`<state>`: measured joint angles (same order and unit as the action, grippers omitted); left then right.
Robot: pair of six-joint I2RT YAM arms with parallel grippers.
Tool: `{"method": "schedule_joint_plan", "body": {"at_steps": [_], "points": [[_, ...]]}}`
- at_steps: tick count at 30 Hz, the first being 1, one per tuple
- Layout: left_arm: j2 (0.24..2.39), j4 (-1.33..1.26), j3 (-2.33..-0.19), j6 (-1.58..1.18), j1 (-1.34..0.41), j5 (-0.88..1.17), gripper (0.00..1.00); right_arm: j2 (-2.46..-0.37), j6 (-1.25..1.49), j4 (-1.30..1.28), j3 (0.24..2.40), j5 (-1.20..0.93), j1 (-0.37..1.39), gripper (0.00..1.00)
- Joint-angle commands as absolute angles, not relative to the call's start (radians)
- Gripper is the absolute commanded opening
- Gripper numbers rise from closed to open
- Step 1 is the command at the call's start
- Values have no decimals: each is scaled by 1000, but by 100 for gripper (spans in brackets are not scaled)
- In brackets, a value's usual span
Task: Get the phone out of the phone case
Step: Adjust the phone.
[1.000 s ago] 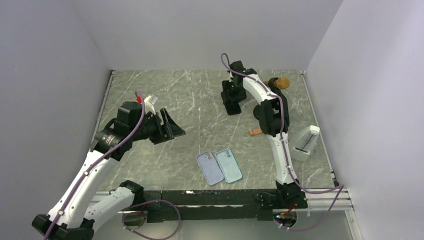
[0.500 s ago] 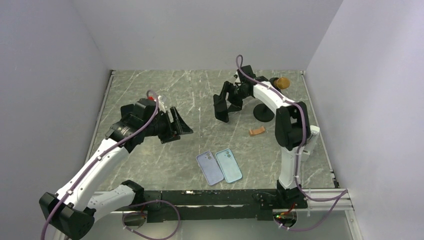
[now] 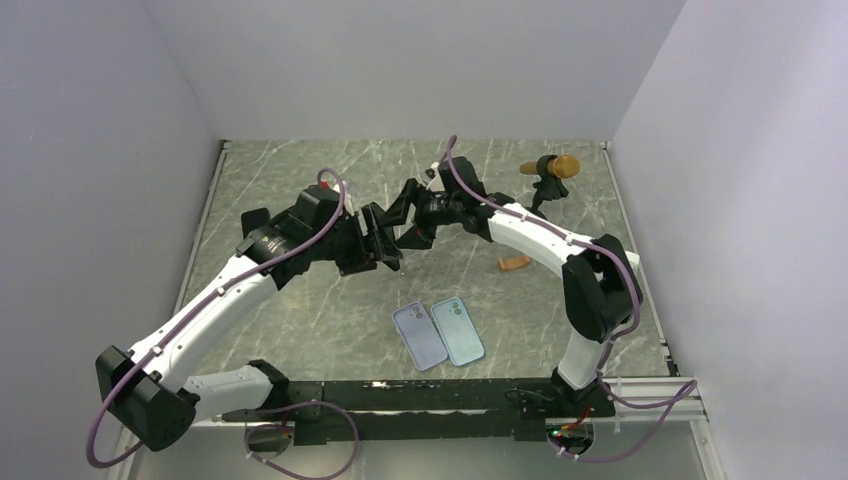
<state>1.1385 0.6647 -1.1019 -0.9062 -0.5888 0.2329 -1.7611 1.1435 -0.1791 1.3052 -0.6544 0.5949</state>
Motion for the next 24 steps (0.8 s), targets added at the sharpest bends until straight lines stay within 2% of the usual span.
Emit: {"method": "schedule_joint_plan", "body": {"at_steps": [1, 5, 11, 14, 18, 20, 21, 22, 24], "points": [[1161, 683, -1157, -887, -609, 190, 72, -1699, 1231, -34, 1327, -686, 603, 0], [1166, 698, -1160, -884, -612, 170, 61, -1675, 1255, -12, 1311, -680, 620, 0], [1183, 724, -1203, -864, -611, 128, 38, -1648, 1224, -57, 1331, -682, 647, 0], [1203, 759, -1232, -848, -612, 120, 20, -1637, 1202, -73, 1332, -686, 652, 0], [1202, 746, -1228, -847, -612, 128, 13, -1632, 1176, -92, 1348, -691, 655, 0], [1199, 737, -1231, -838, -611, 127, 2, -1628, 1154, -105, 1362, -691, 655, 0], [1196, 737, -1235, -832, -612, 124, 0, -1626, 1136, -119, 1374, -691, 655, 3], [1194, 735, -1243, -822, -612, 125, 0, -1625, 1113, -134, 1385, -695, 655, 10], [1182, 715, -1250, -798, -612, 140, 0, -1620, 1039, -171, 1414, -696, 649, 39]]}}
